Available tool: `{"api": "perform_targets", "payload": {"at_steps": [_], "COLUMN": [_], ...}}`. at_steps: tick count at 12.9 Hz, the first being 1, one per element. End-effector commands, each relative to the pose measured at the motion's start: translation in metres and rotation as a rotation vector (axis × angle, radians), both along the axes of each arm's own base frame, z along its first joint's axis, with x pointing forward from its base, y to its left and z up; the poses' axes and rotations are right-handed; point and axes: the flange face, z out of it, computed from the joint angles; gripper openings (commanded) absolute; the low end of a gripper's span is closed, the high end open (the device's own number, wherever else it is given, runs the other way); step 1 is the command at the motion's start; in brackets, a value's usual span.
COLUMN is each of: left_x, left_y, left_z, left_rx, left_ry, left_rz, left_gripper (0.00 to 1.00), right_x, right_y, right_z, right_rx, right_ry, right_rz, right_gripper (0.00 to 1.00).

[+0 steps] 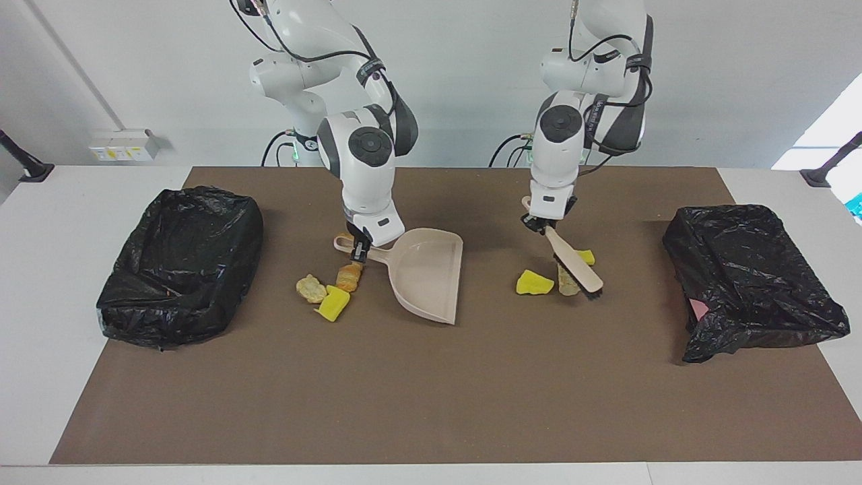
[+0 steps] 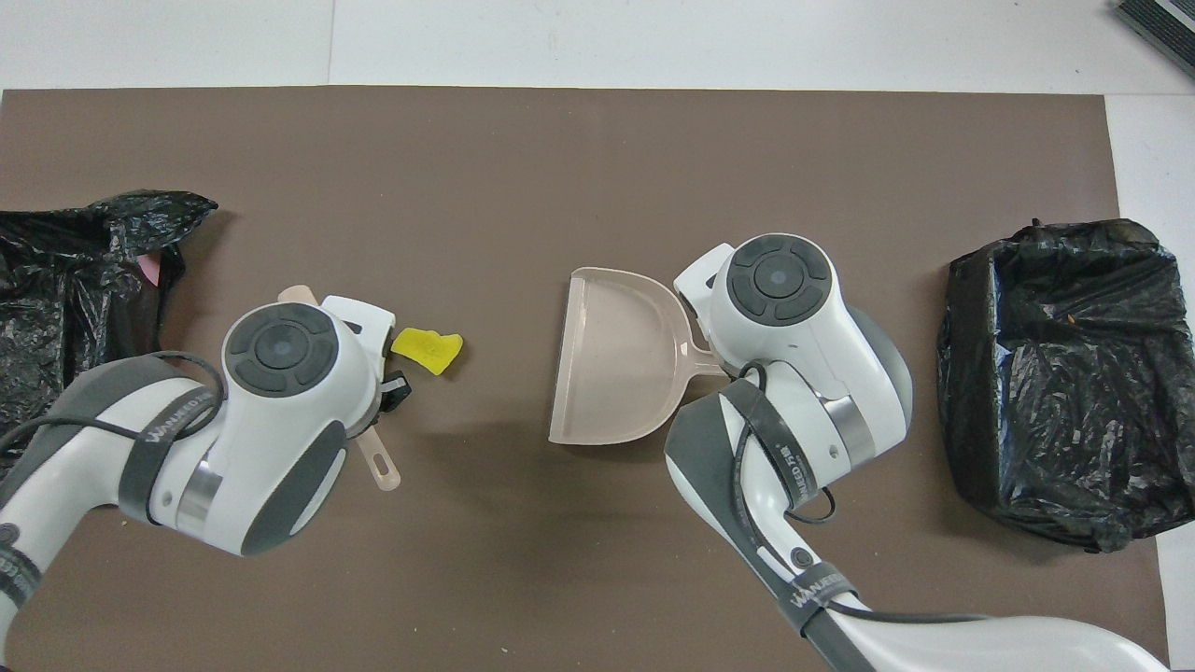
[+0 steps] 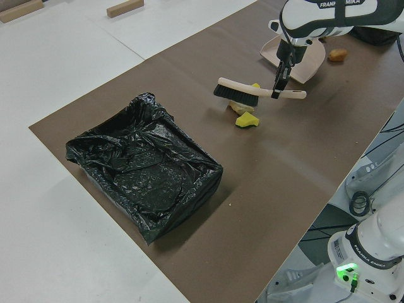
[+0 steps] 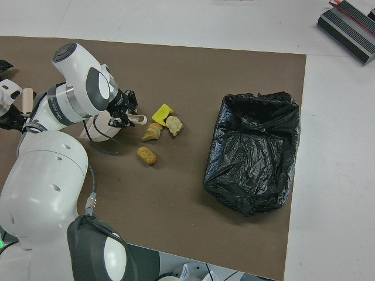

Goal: Sweep and dump trash in bin

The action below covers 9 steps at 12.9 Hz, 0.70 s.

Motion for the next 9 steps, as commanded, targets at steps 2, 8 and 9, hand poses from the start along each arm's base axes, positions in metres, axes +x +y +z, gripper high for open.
{"api": "perform_targets", "payload": {"at_steps": [2, 8, 9], "left_x": [-0.016, -0.034, -0.035], "left_y": [0.074, 0.052, 0.041], "left_z": [-0.019, -0.03, -0.03], "left_rx": [0.056, -0.02, -0.031], "left_ry": [0.044, -0.017, -0.021], "left_rz": [0.107, -0.185, -0.226], "left_gripper": [0.0, 0.0, 0.0], "right_x": [-0.012, -0.022, -0.023], "right_y": [0.033, 0.058, 0.057], "right_z": [-0.012, -0.022, -0.023], "right_rx": [0.026, 0.019, 0.017], "right_ry": [0.017, -0.011, -0.008], "right_rz": [-0.009, -0.125, -0.125], "right_gripper": [0.0, 0.0, 0.0]}}
